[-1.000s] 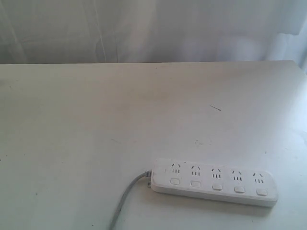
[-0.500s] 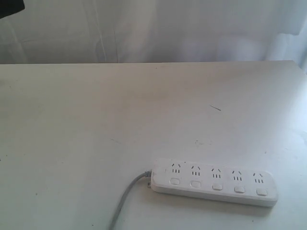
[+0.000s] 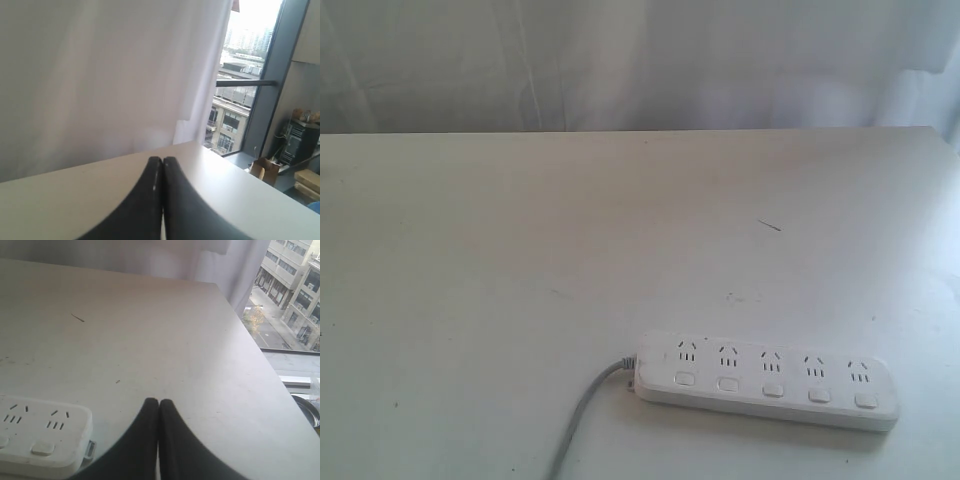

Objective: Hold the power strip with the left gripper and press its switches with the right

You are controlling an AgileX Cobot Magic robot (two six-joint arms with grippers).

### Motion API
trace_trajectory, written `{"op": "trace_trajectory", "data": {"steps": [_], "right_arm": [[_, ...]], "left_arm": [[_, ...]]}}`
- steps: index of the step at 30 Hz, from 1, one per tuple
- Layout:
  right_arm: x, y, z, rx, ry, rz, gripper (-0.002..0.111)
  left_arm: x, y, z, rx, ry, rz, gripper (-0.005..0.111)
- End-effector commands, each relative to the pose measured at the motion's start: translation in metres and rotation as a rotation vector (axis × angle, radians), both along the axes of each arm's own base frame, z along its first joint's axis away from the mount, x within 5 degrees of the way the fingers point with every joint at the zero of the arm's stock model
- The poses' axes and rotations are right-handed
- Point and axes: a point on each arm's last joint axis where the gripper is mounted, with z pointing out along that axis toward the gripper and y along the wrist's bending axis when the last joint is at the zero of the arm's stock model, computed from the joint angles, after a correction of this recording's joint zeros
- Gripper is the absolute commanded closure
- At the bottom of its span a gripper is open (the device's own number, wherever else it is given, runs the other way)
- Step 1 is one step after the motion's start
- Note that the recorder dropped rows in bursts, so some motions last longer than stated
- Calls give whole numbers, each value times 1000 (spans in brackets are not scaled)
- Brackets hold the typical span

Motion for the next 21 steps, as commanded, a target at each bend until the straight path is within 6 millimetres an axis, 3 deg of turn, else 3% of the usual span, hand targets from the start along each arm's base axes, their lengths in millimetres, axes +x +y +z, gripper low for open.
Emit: {"op": "trace_trajectory", "data": {"steps": [1, 6, 9, 16, 21], "right_arm": [[0, 0, 0, 1, -11, -1, 108], [0, 0, 0, 1, -11, -1, 108], [0, 0, 0, 1, -11, -1, 108], [0, 0, 0, 1, -11, -1, 108], [0, 0, 0, 1, -11, -1, 108]], "left_arm": [[-16, -4, -25, 52, -26, -37, 107], [-19, -1, -40, 8, 2, -9, 107], [-20, 4, -39, -47, 2, 53, 107], [-57, 2, -33, -31, -196, 39, 107], [-58, 9, -31, 80, -304, 157, 107]]}}
